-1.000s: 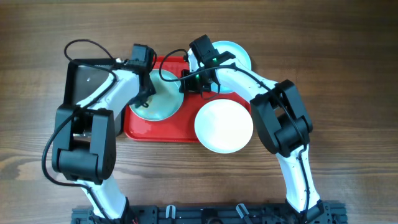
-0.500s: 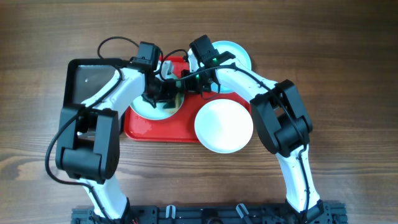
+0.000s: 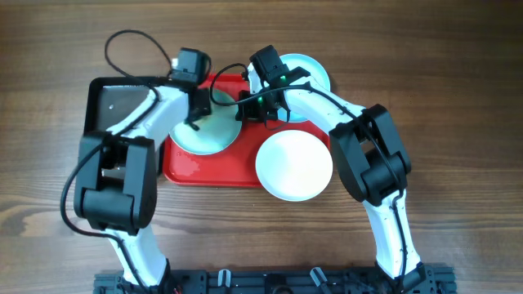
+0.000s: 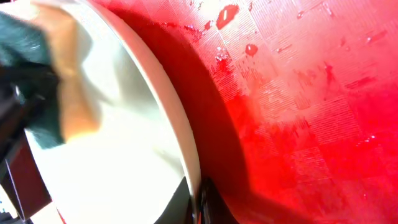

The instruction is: Clean dirty plates on tray and stack at the side

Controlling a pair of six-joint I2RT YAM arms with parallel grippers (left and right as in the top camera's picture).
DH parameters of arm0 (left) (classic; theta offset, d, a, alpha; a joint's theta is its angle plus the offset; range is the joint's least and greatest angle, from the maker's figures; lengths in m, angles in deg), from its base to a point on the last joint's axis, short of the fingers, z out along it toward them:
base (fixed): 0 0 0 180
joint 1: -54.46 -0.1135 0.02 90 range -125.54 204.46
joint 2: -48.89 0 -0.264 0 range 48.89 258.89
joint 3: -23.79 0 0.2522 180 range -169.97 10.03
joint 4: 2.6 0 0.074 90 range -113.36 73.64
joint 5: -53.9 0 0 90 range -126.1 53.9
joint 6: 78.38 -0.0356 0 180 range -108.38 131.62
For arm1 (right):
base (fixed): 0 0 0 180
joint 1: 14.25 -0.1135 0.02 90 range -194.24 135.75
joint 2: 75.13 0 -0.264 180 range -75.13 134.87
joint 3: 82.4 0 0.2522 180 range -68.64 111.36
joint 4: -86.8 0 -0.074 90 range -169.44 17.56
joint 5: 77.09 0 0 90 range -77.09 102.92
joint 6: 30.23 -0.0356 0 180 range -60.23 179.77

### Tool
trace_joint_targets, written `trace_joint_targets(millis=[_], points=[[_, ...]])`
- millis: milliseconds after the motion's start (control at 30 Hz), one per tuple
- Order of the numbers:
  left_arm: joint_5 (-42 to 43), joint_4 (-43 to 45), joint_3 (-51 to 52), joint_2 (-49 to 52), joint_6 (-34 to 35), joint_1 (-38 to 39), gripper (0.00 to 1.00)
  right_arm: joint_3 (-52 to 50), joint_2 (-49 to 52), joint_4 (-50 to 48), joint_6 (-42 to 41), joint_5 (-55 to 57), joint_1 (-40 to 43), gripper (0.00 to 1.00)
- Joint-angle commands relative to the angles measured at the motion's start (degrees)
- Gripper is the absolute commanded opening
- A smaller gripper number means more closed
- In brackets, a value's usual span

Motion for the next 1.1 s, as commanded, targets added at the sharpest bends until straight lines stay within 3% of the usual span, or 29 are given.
trace_joint_targets(millis=[0, 133, 333, 667, 1067], points=[[-1.25, -10.12, -9.27, -0.57, 2.01, -4.52, 0.04, -1.97, 3.43, 1.88, 0.15, 2.47, -0.17, 0.04], [7.54, -23.63, -22.05, -1.77, 1.99, -7.80, 0.04, -1.95, 3.26, 3.52, 0.42, 3.98, -0.17, 0.04], [13.03, -30.64, -26.86, -4.98, 1.99, -11.98, 0.04, -1.14, -2.78, 8.35, 2.75, 9.97, -0.96, 0.04], [14.71, -33.40, -26.49, -4.81, 1.99, -13.57, 0.04, -1.14, -16.35, 15.67, 4.90, 51.43, -14.73, 0.04], [14.78, -33.03, -24.15, -4.79, 2.01, -13.57, 0.04, -1.14, -19.56, 17.62, 4.76, 88.46, -28.00, 0.04]])
